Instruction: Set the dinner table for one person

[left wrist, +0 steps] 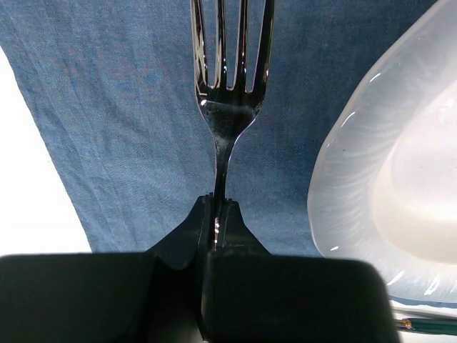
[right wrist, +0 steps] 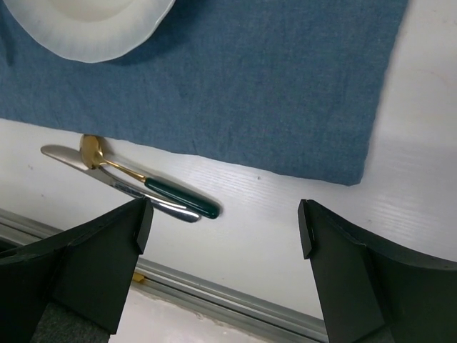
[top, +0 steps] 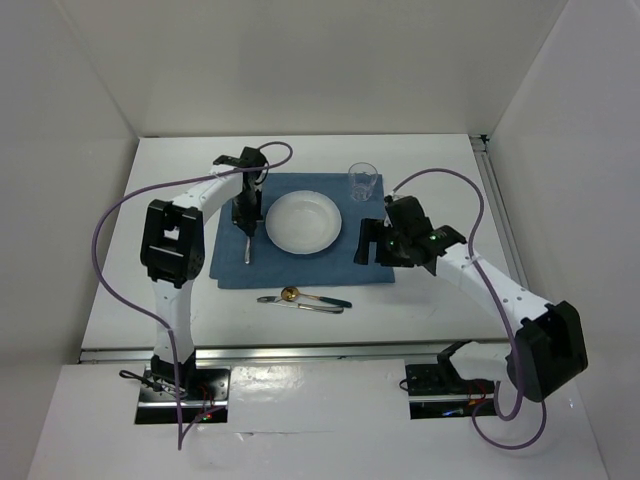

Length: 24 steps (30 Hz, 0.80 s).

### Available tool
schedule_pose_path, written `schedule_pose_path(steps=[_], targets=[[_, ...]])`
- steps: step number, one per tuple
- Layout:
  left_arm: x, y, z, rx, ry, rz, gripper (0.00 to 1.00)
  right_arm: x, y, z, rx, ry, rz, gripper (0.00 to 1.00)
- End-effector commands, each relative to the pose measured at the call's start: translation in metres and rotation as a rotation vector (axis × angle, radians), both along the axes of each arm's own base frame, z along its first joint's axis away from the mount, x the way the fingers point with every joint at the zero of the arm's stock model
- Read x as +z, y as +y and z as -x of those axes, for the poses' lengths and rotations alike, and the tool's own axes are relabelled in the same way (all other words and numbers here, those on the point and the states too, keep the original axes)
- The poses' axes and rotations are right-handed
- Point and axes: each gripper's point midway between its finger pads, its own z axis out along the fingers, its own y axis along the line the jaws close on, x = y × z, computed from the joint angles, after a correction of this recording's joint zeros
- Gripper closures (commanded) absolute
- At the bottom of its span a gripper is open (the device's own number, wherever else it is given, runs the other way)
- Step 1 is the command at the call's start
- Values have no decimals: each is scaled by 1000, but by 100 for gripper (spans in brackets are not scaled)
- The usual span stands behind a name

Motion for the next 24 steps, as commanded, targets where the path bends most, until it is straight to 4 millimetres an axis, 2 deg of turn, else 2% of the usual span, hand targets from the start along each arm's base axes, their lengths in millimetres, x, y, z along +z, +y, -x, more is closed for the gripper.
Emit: schedule_pose_path(steps=[1,3,8,10,12,15,16,17,18,19,20,24], targets=[[-5,2,6,9,25,-19,100,8,8,-11,-7,-35,7,5],[-8,-2,3,6,14,3,100,15,13,-15,2,-50,-2,5],[-10,2,4,10,17,-18,100,14,18,-17,28,-66,25,5],[-13,4,4,22,14,-28,100,16,30,-15,70,-74,10,5],[-13,4,4,22,13,-28,100,10,40,-16,106,-71,21,6],[-10,6,5,47,17,-40,100,2,62,-5,164,-76,61,10],[-6,9,7,50,7,-52,86,1,64,-4,165,-88,79,15],[-6,9,7,50,-10,-47,76,0,74,-2,185,-106,86,20],[0,6,4,49,-32,-29,68,0,72,-3,179,-111,93,20],[4,6,3,37,-42,-29,60,-4,83,1,220,-127,91,26],[4,6,3,37,-42,-29,49,-5,88,1,253,-146,102,27],[16,8,4,39,-46,-37,33,-20,110,8,410,-177,129,28]])
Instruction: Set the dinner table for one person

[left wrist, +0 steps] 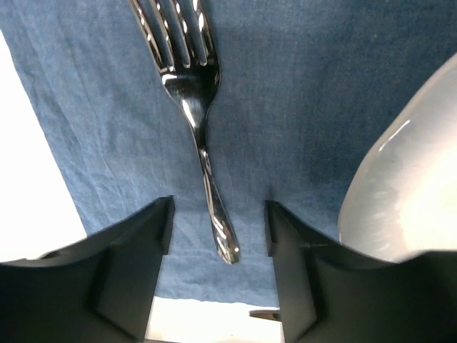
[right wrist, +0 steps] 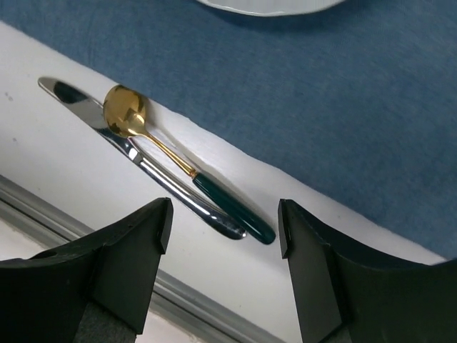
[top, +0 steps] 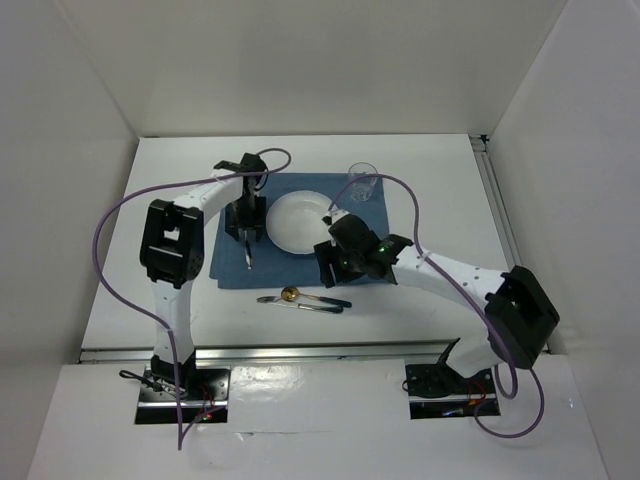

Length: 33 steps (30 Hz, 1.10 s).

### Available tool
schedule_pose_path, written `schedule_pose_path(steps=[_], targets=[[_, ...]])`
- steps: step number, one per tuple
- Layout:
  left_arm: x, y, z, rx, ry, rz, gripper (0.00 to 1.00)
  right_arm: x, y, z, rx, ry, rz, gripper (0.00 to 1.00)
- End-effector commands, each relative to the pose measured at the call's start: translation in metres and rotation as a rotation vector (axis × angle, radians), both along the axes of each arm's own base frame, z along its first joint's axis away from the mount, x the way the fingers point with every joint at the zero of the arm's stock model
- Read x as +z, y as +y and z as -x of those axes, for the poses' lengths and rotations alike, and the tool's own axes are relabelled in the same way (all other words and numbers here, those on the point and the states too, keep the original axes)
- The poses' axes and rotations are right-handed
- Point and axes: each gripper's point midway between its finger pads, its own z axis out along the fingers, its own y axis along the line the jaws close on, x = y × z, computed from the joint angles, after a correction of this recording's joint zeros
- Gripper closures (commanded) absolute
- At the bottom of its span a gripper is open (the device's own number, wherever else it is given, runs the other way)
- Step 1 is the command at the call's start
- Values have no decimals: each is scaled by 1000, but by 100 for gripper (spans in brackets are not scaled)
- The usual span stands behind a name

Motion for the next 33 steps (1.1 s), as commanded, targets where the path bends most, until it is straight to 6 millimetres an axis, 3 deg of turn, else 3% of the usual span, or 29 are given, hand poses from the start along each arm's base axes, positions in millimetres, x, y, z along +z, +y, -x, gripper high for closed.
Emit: schedule_pose_path(steps=[1,3,5,6,11,14,17,23,31,33], targets=[[35,0,-6,3,-75,4,29,11,33,-10,147,-121,-21,28],[57,0,-5,3,-111,14,28,2,41,-7,218,-135,18,33],[76,2,-6,6,-150,14,28,-8,47,-1,281,-121,27,46],[96,4,-7,10,-196,13,28,-15,49,-2,309,-120,42,48],[140,7,3,12,-278,34,28,-34,51,7,393,-80,57,53],[154,4,7,-4,-308,61,28,-44,53,7,407,-65,68,53],[158,5,7,-4,-317,63,28,-51,54,9,425,-53,70,53],[140,6,13,-4,-273,51,28,-61,56,16,458,-18,61,51],[140,6,13,5,-273,54,28,-85,37,23,439,24,134,50],[143,5,11,5,-282,56,28,-85,36,22,434,20,141,54]])
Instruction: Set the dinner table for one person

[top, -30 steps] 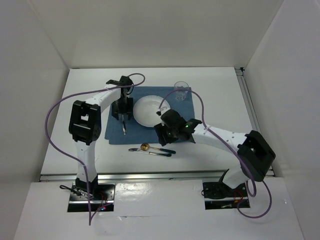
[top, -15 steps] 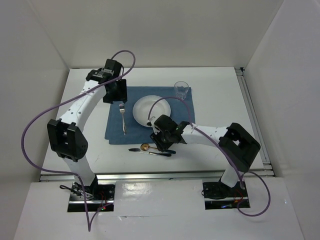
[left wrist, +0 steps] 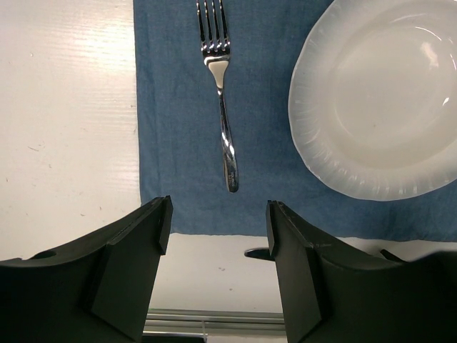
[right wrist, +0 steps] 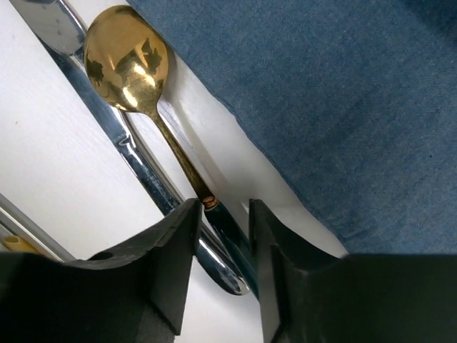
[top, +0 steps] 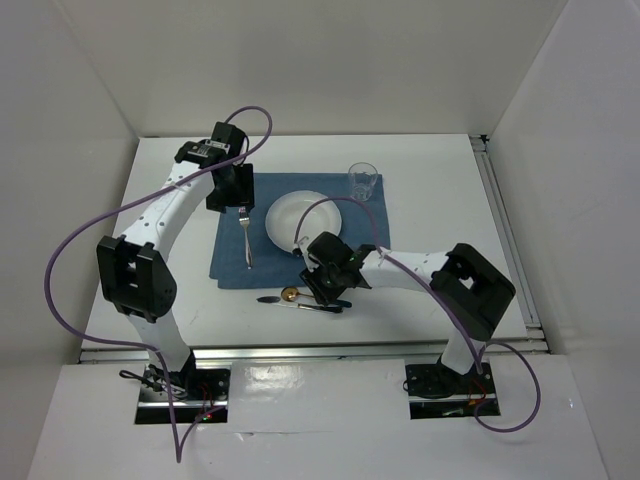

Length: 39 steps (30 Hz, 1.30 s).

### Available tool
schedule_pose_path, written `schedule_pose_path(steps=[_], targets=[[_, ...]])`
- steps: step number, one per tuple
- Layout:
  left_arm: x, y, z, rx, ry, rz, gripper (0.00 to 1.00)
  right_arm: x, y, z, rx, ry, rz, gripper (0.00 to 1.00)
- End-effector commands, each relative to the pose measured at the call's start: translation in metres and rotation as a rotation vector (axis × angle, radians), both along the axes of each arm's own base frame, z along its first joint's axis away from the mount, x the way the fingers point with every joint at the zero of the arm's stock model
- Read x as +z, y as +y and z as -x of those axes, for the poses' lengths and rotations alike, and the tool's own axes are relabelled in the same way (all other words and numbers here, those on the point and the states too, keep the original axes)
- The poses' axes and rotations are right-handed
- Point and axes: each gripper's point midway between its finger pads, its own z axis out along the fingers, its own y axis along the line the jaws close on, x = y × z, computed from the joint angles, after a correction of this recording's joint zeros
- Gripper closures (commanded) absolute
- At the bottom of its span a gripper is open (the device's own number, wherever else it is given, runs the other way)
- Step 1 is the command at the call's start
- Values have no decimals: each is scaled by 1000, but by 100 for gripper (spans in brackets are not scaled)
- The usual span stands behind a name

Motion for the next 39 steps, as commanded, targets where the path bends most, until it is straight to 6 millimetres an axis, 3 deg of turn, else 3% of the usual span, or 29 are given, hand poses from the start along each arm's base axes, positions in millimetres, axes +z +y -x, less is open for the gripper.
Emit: schedule_pose_path(steps=[1,3,5,8,12,16,19,22,24,26,30,31,35,39], targets=[[0,-2,1,-2,6,4,28,-9,-1,-3,3,-16,17,57],[0,-2,1,-2,6,4,28,-9,-1,-3,3,-16,17,70],[0,0,1,1,4,-4,28,-9,0,-1,36,-28,23,77],[0,-1,1,10,4,0,28,8,5,-2,72,-74,-6,87],[0,-1,1,10,4,0,28,45,14,1,114,-120,-54,99],[3,0,-1,14,-9,-5,28,80,17,8,133,-121,-80,100],[6,3,-4,22,-23,-20,28,97,5,17,133,-98,-55,100],[3,4,-5,34,-16,-26,28,116,-10,13,2,-117,-41,100],[2,4,-3,44,-8,-24,28,128,-20,1,-100,-145,-59,100],[2,4,-3,44,-8,-24,28,130,-37,-8,-215,-129,-80,100],[8,3,-6,52,-26,-14,28,127,-67,-46,-459,-109,-105,100],[8,3,-6,52,-26,-14,28,122,-67,-54,-493,-89,-118,100],[10,4,-1,60,-28,-10,28,99,-102,-102,-729,-28,-134,100],[4,7,5,73,-13,-21,28,88,-111,-142,-852,-11,-174,100]])
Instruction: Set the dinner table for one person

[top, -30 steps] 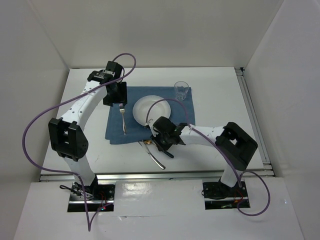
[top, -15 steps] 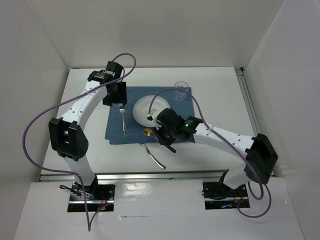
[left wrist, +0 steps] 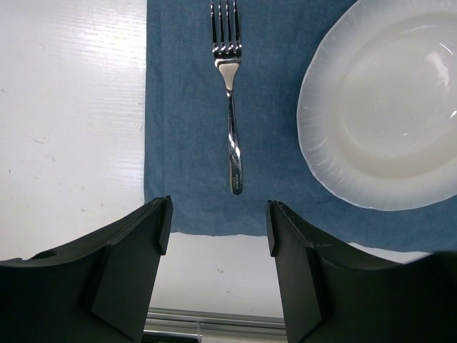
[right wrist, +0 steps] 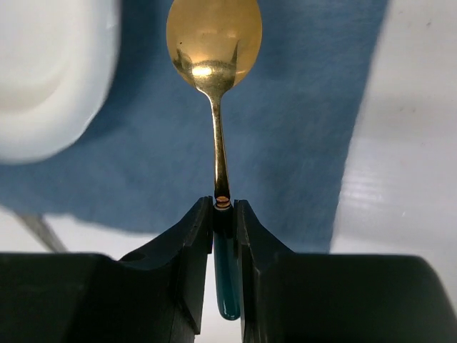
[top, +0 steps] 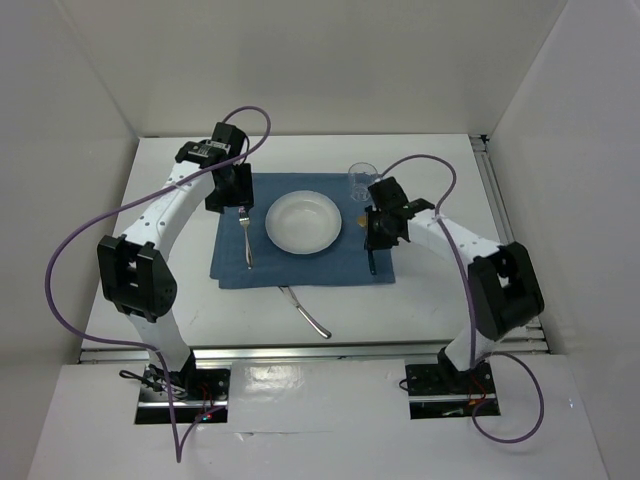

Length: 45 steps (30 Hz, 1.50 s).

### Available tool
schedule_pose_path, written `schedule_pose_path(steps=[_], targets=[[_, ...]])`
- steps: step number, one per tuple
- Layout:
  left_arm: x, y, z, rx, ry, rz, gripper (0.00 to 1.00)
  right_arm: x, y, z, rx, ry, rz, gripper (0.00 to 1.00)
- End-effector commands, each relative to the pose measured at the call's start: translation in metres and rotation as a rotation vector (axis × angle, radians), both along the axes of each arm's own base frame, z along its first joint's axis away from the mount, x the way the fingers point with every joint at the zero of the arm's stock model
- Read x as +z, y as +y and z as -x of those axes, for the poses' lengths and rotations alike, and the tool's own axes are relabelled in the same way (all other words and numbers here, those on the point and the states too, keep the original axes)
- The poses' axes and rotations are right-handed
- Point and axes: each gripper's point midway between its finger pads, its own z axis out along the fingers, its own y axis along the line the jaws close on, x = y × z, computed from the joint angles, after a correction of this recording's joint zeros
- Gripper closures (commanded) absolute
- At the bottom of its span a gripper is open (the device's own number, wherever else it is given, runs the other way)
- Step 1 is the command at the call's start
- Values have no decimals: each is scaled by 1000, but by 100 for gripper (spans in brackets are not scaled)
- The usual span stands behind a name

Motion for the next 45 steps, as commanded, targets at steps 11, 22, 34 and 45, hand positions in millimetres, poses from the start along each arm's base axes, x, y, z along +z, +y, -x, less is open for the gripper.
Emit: schedule_pose_path(steps=[11,22,34,45], targets=[[7,4,11,49,-20,4,28,-38,3,-87,-334,-7,-100,100],[10,7,15,53,-22,-4,28,7,6,-88,-257,-119,-98,34],[37,16,15,156,-132,3,28,15,139,85,568,-162,6,34],[44,17,14,169,-153,6,28,-62,161,143,756,-24,158,34]])
